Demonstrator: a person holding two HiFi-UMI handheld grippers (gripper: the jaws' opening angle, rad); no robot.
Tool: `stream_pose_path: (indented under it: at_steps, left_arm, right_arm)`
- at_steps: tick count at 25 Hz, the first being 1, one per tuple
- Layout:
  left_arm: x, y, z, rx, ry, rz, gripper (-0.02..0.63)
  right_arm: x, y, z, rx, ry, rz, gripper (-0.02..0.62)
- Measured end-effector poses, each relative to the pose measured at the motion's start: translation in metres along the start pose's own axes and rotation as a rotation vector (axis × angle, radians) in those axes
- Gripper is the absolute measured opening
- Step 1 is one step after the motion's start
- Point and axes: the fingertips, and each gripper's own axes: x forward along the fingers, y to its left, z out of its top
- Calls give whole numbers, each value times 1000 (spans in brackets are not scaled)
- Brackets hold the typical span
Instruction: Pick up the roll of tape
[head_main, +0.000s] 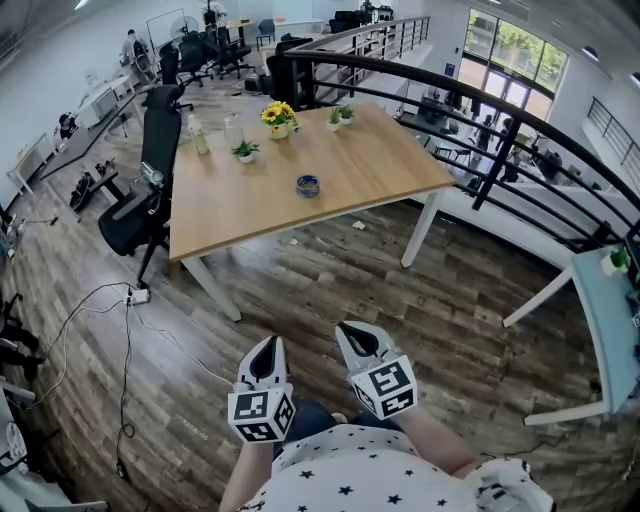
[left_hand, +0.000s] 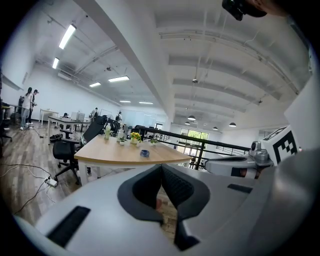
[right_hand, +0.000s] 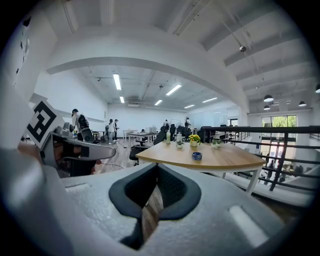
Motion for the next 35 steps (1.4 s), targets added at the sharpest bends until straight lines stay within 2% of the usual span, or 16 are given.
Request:
stream_pose_path:
  at_steps: [5, 7, 9, 18, 26, 35]
  left_arm:
    - [-3, -2, -2, -9, 5, 9, 5]
    - [-1, -4, -3, -10, 12, -3, 9]
    - [2, -6, -5, -12, 25, -18, 54]
    - [16, -3, -4, -14, 21, -29, 121]
    - [54, 16, 1, -37, 13, -18, 143]
    - [118, 49, 17, -38, 26, -22, 146]
  right_arm:
    - [-4, -4, -3, 1, 21, -12, 6]
    - [-4, -4, -6, 0, 34, -5, 28]
    - [-3, -4, -7, 4, 39, 1, 32]
    - [9, -11, -6, 36, 31, 17, 97]
    - [45, -33, -6, 51, 34, 24, 147]
    - [110, -68, 5, 69, 50, 29, 164]
